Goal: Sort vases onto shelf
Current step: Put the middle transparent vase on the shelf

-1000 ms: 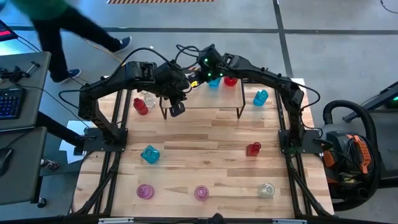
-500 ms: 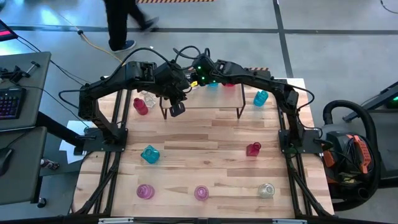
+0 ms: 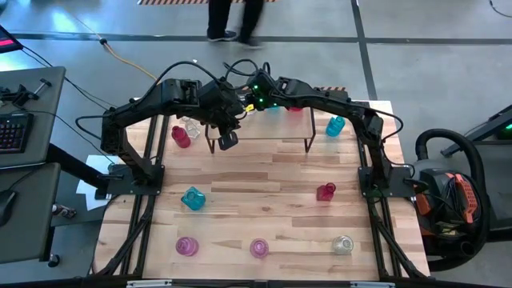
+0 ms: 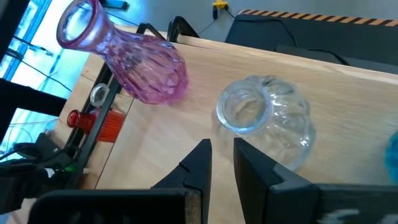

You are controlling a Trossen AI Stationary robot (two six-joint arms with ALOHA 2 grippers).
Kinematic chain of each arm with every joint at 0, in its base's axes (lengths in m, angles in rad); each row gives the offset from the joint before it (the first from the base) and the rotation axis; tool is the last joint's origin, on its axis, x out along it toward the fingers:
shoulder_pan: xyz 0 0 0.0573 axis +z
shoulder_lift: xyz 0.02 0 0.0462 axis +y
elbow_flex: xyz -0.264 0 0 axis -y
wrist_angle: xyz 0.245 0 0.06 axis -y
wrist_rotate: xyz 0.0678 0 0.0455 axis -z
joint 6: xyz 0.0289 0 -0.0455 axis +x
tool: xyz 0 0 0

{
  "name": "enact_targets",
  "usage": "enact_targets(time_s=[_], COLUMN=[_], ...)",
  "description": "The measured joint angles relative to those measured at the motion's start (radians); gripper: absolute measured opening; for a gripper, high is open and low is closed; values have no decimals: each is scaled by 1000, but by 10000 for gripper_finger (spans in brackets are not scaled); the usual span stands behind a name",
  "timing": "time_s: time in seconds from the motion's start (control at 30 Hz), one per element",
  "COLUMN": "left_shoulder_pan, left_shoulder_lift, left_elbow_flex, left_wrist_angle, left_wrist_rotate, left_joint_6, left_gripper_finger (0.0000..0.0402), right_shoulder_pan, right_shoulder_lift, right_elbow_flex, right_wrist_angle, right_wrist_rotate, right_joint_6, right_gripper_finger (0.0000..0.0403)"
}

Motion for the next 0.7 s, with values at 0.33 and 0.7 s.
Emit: enact_targets(time_s=[0.33,0.7], left_shoulder_pan=[0,0], left_shoulder_lift=[0,0], left_elbow_flex=[0,0], left_wrist_angle=[0,0], left_wrist_rotate=[0,0], left_joint_6=[0,0], left_gripper_finger=[58,58], right_shoulder_pan=[-6,36], right_shoulder_lift=[0,0], right_elbow_flex=[0,0], right_wrist_angle=[5,2], right_wrist_rotate=[3,23], right_joint_6=[0,268], right_gripper_finger=[49,49])
